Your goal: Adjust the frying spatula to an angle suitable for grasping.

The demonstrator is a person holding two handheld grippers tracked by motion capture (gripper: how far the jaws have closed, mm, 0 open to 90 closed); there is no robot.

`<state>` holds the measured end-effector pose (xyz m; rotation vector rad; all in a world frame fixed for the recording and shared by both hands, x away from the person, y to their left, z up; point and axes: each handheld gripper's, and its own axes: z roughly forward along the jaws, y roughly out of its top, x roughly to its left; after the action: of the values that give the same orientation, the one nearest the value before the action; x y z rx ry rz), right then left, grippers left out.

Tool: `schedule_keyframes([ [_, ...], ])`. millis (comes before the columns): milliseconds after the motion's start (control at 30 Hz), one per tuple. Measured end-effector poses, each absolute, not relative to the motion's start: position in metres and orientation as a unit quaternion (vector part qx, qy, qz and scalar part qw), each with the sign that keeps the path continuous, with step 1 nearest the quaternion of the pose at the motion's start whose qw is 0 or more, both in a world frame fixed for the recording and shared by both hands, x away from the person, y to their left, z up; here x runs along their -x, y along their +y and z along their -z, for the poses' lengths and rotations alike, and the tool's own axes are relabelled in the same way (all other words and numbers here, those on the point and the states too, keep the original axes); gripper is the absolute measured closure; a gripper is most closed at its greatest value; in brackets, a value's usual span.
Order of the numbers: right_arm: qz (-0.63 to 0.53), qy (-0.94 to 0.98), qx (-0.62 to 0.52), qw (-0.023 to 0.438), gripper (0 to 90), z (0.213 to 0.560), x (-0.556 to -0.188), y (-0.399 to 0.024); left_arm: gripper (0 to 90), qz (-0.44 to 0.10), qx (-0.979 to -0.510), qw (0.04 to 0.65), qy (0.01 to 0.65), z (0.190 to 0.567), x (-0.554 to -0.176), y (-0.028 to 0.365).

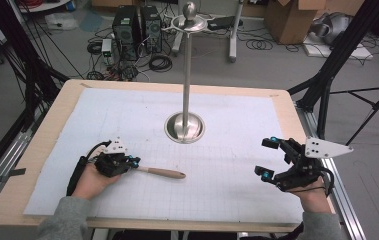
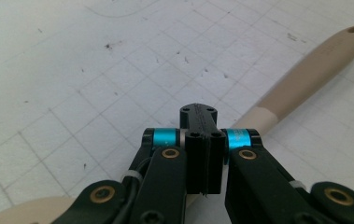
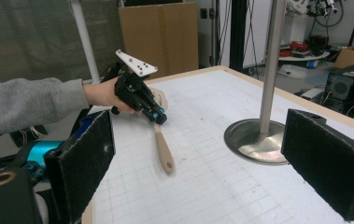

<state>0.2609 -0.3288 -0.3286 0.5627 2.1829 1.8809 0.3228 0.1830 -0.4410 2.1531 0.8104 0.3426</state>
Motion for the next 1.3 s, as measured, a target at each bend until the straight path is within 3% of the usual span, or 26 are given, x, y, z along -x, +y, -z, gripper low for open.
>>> schedule_keyframes([
  [700,-0.634,0.742,-0.192,0.099,8.6,0.330,-0.261,-0.327,89.9,-0.154,-0.855,0.373,0.326,0.437,-0.308,0.183],
  [1300,-0.642,0.736,-0.191,0.098,8.6,0.329,-0.263,-0.329,89.8,-0.153,-0.853,0.366,0.339,0.436,-0.278,0.206],
])
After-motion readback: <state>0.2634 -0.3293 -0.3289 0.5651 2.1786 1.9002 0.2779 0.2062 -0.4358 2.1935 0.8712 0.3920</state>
